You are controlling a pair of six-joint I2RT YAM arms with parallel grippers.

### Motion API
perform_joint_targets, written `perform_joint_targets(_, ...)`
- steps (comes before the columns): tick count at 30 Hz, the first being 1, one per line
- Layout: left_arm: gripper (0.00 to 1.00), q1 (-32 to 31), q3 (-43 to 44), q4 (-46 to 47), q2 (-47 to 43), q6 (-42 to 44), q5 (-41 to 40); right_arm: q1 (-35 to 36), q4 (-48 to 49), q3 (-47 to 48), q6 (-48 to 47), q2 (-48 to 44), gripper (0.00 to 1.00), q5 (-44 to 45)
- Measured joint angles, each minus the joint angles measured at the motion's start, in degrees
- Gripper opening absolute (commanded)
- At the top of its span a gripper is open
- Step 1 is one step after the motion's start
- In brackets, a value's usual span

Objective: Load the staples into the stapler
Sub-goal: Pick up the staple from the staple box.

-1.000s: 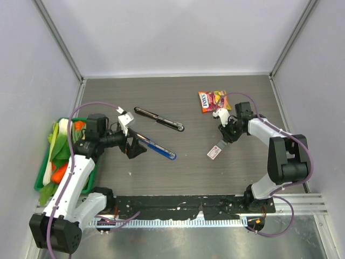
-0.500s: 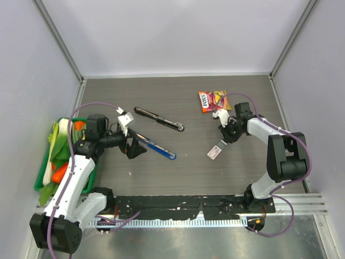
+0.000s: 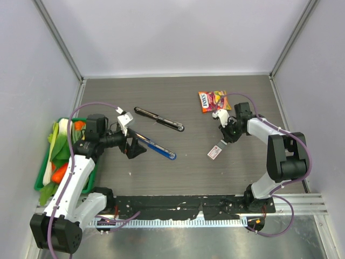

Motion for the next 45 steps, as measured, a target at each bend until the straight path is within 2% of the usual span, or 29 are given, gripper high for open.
perform_joint_targets(20,1.00,0.0,-0.3,0.2,0.2,-0.1,0.5,0.0,-0.4,0.0,0.1,-3.2,0.10,-1.9)
perform_joint_targets(28,1.00,-1.1,0.6,-1.0,0.8,3.3,1.2,-0.2,-6.2,4.2,0.9,-6.0,0.11,-6.9)
perform_joint_targets(32,1.00,-5.9,5.1,-2.4,2.8,9.3,-1.8,0.0,-11.0,10.6,2.0,-7.2,0.12,-13.5)
perform_joint_targets(37,1.00,-13.4,16.5,-2.6,8.2,17.0,-8.0,2.1,-17.9,18.2,2.6,-6.0,0.13,-23.1)
perform_joint_targets(42,1.00,-22.5,25.6,-2.1,14.8,23.0,-16.6,5.2,-27.9,23.5,-0.8,1.3,0.13,-33.2)
perform_joint_targets(45,1.00,-28.9,27.4,-2.0,18.7,27.4,-20.2,6.1,-38.2,28.4,-8.8,8.8,0.13,-39.5)
